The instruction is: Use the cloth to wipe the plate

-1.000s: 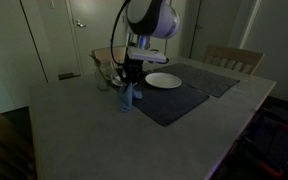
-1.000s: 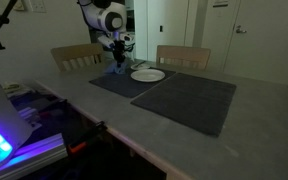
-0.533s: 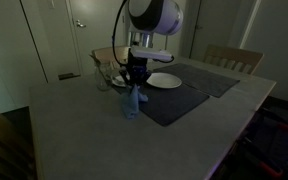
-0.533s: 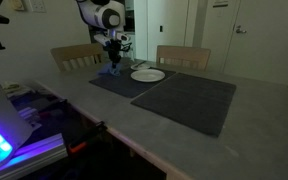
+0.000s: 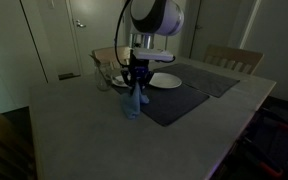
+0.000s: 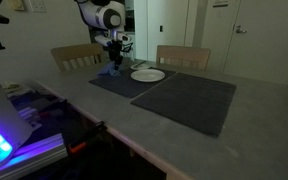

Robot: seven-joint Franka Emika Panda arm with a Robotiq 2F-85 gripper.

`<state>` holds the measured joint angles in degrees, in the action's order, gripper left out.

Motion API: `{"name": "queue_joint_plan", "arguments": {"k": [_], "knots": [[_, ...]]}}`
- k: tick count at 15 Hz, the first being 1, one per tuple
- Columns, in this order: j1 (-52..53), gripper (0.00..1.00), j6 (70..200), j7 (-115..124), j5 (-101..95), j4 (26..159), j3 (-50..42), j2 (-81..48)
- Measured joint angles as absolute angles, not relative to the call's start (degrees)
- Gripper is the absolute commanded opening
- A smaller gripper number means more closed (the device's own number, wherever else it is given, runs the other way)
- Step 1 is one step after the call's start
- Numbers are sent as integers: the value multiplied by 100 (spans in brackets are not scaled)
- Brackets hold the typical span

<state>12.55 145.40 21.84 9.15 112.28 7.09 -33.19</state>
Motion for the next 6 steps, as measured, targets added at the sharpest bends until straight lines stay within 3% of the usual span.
{"name": "queue_joint_plan", "arguments": {"k": [4, 6], "knots": [[1290, 97, 14366, 2189, 680, 11207, 569, -3119], [1299, 100, 14173, 2189, 540, 11206, 520, -2939]]}}
